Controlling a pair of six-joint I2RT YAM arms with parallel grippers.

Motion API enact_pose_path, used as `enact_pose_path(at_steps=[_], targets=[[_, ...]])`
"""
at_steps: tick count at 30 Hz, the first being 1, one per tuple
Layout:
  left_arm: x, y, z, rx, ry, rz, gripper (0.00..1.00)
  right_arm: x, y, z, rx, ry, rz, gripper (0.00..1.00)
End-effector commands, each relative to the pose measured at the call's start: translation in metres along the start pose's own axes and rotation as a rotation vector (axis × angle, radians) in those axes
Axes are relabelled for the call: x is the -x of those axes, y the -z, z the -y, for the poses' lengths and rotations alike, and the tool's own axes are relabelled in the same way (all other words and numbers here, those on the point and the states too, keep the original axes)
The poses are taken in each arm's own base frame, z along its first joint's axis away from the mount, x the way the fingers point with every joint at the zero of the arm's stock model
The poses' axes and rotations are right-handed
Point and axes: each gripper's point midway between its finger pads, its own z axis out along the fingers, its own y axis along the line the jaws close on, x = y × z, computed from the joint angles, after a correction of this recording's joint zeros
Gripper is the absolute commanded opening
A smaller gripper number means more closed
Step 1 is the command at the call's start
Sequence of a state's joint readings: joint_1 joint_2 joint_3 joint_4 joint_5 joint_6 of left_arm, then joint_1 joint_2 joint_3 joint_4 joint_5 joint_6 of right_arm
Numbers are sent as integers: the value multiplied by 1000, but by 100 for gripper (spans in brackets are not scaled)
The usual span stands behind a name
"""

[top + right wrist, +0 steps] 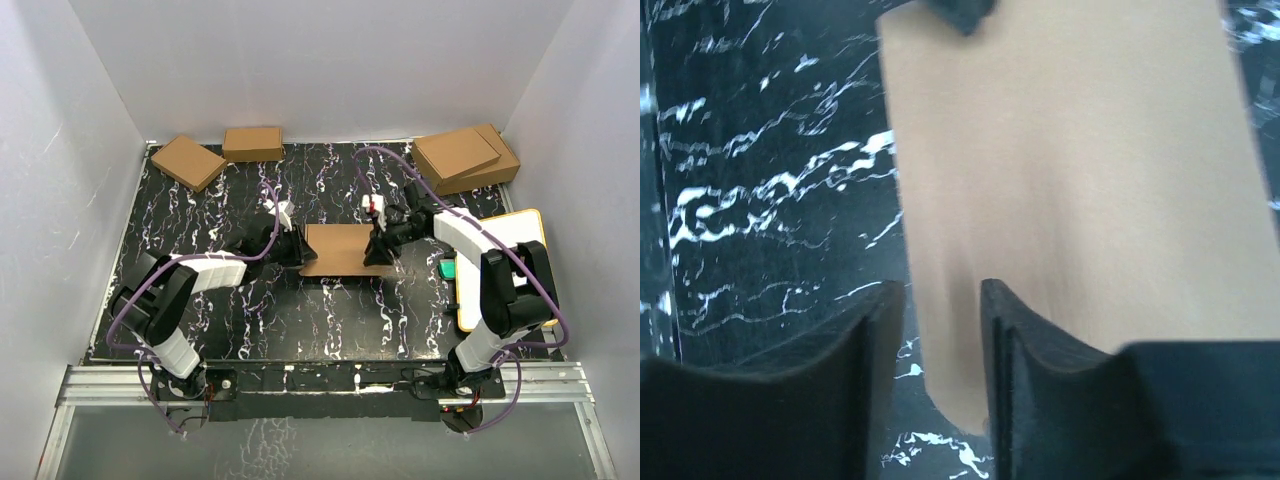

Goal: Fold the paper box

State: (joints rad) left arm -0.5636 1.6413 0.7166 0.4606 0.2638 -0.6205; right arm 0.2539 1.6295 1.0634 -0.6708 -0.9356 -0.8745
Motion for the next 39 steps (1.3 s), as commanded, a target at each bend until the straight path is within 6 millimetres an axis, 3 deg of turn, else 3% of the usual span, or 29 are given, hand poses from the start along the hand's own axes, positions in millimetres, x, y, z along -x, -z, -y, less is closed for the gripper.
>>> enact_pose_path(at_steps=[1, 3, 5, 11, 16, 19, 24, 29, 33, 37, 39], targets=[[6, -1, -8, 45, -14, 5, 24, 29, 21, 40, -134, -147, 160, 30], [6, -1, -8, 48, -15, 5, 24, 12, 23, 58, -203, -228, 127, 19], [7, -1, -8, 49, -17, 5, 24, -4, 24, 71, -247, -293, 89, 13], [5, -1, -9, 48, -16, 0, 24, -43, 19, 85, -289, -372, -25, 11], [9, 0, -5, 41, -21, 7, 25, -59, 13, 88, -274, -412, -73, 11], [13, 2, -1, 30, -24, 14, 25, -53, 13, 85, -255, -406, -53, 11], [25, 11, 13, -5, -36, 46, 29, -15, 24, 68, -167, -340, 84, 15], [42, 27, 27, -28, -53, 111, 39, 5, 38, 59, -136, -327, 174, 21], [48, 40, 25, -12, -79, 164, 52, 4, 46, 64, -150, -376, 218, 25], [45, 49, 13, 16, -68, 203, 75, -5, 52, 77, -223, -473, 248, 32], [41, 52, 6, 20, -35, 214, 89, -17, 60, 91, -303, -561, 267, 41]])
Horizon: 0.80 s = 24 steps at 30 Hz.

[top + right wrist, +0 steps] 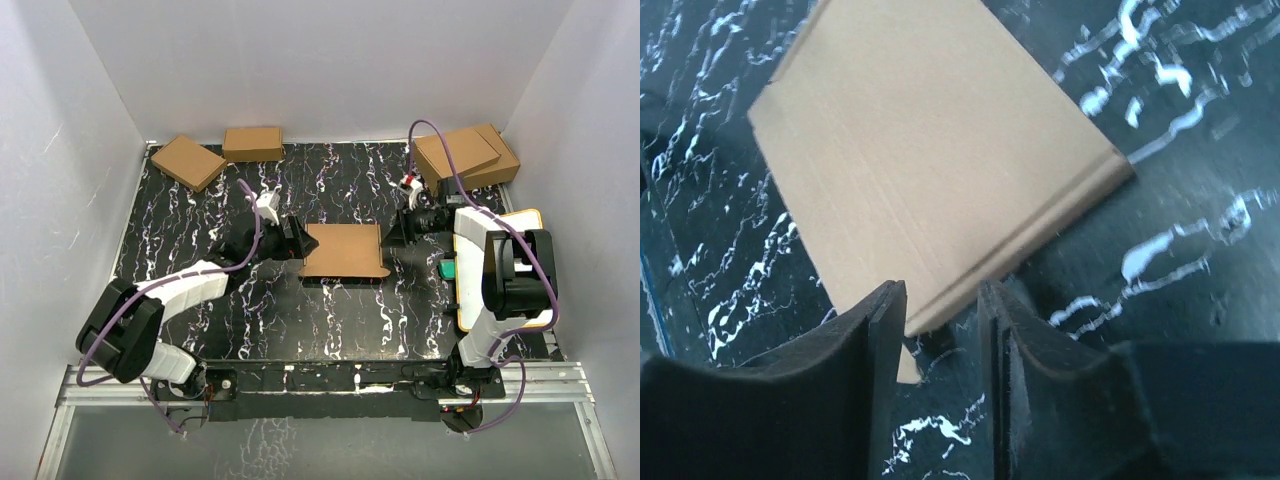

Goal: Fold the paper box

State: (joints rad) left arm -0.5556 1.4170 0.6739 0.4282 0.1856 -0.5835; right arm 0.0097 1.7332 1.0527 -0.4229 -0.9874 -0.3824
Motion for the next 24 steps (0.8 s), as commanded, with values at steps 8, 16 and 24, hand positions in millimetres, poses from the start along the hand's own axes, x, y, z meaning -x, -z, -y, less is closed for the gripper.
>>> enact_pose_path(at_steps=[8, 16, 24], targets=[[-6, 12, -31, 36, 126, 52, 97, 0, -5, 32, -82, -235, 85, 40], [-10, -6, -28, -12, 152, 15, 84, -2, -14, 32, -29, -284, 80, 37], [-25, -36, -36, -20, 188, -96, 63, -8, -32, 24, 7, -293, 40, 30]])
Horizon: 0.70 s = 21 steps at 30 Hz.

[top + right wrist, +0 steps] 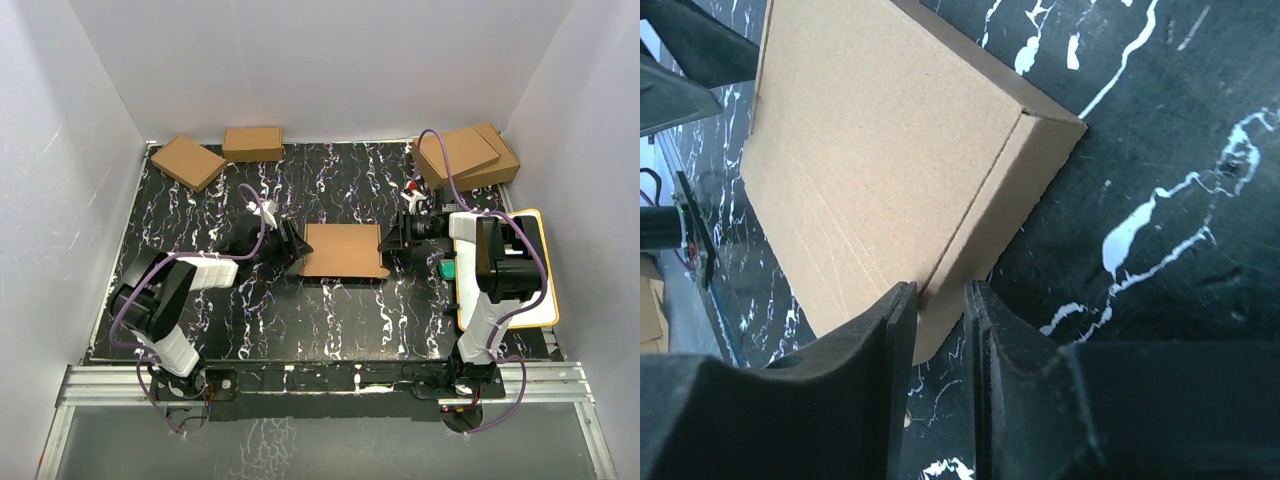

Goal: Fold the paper box

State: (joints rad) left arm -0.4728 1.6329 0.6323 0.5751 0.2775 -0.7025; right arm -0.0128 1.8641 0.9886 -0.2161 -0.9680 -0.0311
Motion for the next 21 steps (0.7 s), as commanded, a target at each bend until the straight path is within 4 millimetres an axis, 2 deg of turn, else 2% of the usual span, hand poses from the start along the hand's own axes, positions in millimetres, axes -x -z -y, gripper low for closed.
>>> enact_pose_path(at_steps=[1, 6, 10, 15, 21], targets=[[9, -9, 15, -68, 7, -17, 61, 16, -13, -9, 43, 58, 12, 29], [3, -13, 18, -101, 15, -45, 53, 13, -20, -13, 54, 62, -7, 23], [0, -14, 22, -128, 20, -62, 50, 13, -21, -18, 82, 64, -13, 25], [1, -10, 22, -117, 19, -57, 52, 13, -21, -16, 73, 56, -14, 38], [8, -2, 14, -52, 8, -23, 61, 11, -23, -11, 49, 35, -16, 41]])
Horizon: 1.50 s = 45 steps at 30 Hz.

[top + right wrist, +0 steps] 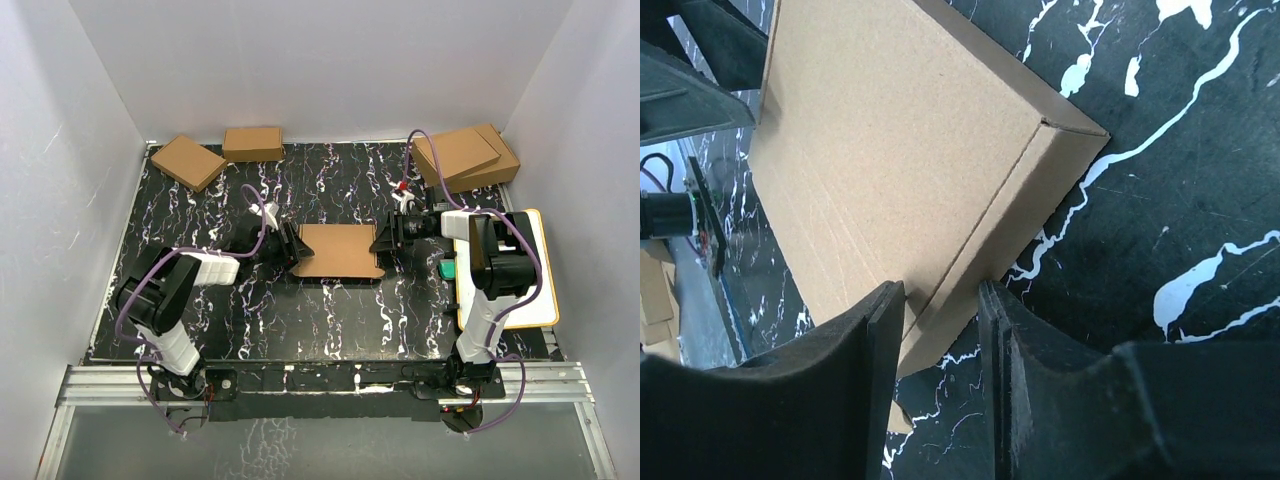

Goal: Fold the paper box

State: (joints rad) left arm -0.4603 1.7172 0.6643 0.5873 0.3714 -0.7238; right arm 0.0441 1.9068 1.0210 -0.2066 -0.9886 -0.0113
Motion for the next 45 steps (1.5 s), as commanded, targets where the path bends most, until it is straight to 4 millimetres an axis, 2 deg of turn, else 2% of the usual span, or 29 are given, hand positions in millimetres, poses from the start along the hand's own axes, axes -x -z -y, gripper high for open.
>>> enact_pose_path(at_steps=[1, 4, 7, 12, 21, 31, 36, 43, 45], targets=[[21, 12, 16, -1, -37, 64, 63, 12, -3, 5, -15, 18, 21, 40], [26, 19, 9, 39, -32, 101, 71, 7, -6, 14, -46, -7, 11, 37], [28, 25, 8, 38, -13, 118, 77, 4, -6, 19, -55, -32, 7, 29], [22, 28, 8, 6, 38, 113, 79, 0, -4, 27, -61, -72, 7, 24], [13, 18, 9, -48, 152, 93, 83, -5, -2, 35, -68, -117, 7, 22], [0, 13, -1, -48, 282, 109, 83, -11, -4, 41, -81, -143, -4, 21], [-8, 8, -4, -37, 301, 101, 77, -13, -5, 41, -77, -150, -11, 21], [-5, 9, 0, -62, 294, 117, 75, -15, -5, 44, -89, -156, -15, 21], [-4, 11, 0, -55, 285, 127, 76, -13, 3, 52, -102, -177, 5, 21]])
